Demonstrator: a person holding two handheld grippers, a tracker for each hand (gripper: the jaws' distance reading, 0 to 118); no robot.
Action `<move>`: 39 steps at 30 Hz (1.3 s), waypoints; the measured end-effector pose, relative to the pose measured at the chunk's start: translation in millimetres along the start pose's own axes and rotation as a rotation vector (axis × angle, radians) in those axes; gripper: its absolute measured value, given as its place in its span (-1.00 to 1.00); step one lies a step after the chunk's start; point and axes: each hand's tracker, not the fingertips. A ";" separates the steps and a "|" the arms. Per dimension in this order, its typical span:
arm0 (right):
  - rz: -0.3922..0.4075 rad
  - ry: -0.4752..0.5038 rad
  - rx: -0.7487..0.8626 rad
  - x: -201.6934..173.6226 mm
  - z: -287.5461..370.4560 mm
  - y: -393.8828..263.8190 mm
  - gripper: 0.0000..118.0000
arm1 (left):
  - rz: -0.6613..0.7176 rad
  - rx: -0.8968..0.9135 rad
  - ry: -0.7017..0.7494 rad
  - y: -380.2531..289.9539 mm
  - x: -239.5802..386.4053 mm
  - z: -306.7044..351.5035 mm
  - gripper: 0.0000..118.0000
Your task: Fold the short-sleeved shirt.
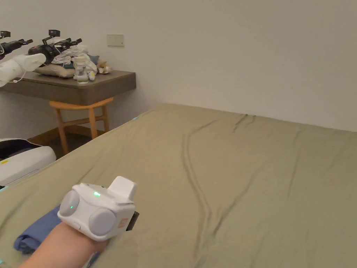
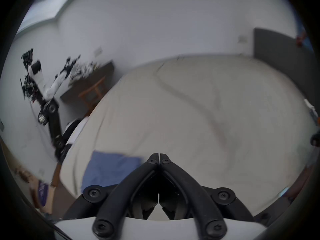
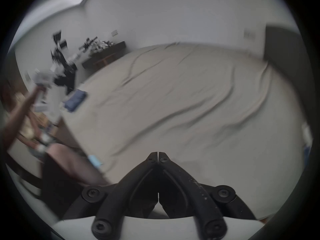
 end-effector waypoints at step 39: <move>-0.145 -0.519 0.695 -32.7 137.9 107.8 1.00 | 0.167 0.633 -0.073 76.9 207.5 185.1 1.00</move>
